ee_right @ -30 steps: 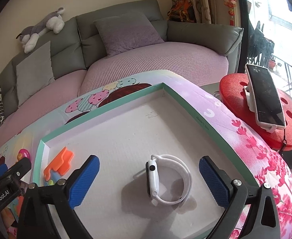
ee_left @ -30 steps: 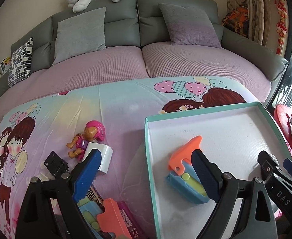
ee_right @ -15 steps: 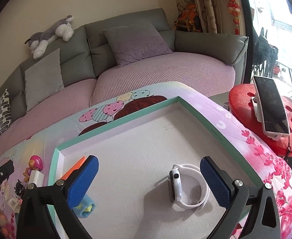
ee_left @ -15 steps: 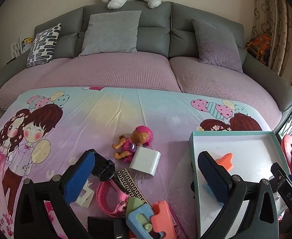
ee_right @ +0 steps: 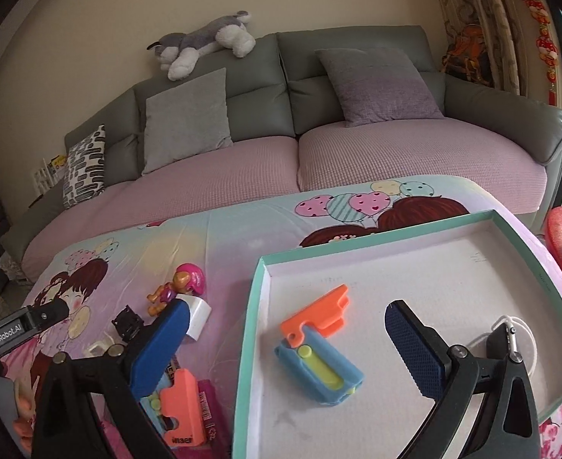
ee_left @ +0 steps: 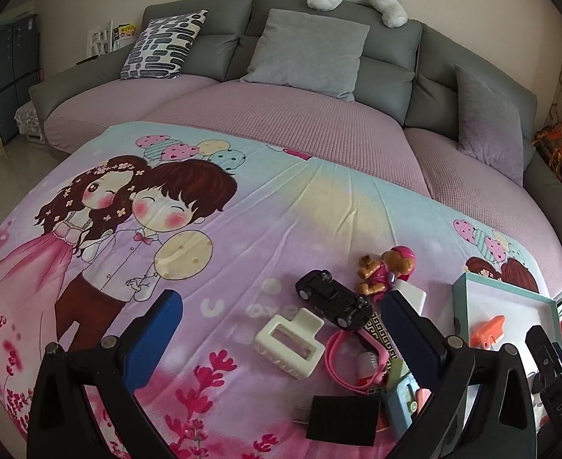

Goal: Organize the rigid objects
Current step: 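Grasp the black charger with the left tool while the right tool grasps the blue-orange toy knife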

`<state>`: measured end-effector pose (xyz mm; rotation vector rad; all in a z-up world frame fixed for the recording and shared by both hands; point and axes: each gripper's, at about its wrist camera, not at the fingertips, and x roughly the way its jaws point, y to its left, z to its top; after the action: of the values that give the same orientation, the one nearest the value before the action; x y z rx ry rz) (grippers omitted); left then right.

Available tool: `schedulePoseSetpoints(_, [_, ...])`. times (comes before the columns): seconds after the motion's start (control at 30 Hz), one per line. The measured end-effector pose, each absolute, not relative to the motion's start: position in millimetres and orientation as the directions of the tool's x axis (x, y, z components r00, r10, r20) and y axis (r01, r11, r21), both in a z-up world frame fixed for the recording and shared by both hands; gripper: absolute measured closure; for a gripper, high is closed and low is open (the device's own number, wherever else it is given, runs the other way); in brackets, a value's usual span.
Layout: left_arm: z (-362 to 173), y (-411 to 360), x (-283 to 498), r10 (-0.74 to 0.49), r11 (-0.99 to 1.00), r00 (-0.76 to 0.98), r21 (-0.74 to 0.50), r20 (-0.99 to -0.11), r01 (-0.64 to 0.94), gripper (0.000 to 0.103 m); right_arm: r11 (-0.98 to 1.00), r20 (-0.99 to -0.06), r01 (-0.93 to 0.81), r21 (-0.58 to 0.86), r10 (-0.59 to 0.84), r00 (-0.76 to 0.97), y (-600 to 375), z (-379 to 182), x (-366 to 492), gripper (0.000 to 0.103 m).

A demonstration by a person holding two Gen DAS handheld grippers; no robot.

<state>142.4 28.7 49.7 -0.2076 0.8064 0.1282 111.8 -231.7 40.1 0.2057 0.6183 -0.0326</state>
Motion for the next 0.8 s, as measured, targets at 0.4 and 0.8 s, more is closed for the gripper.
schedulePoseSetpoints(0.4, [12.4,59.1,125.5,0.002,0.955,0.555,-0.163,-0.832,-0.247,0.0,0.981,-0.674,-0.143,0.134,0.196,0.712,-156.9,16.6,111.4,0.006])
schedulePoseSetpoints(0.8, [-5.9,57.1,125.1,-0.102,0.946,0.504,-0.241,-0.858,-0.219,0.0,0.969,-0.764,-0.203,0.143,0.238,0.6,-140.5,-9.4,114.1,0.024])
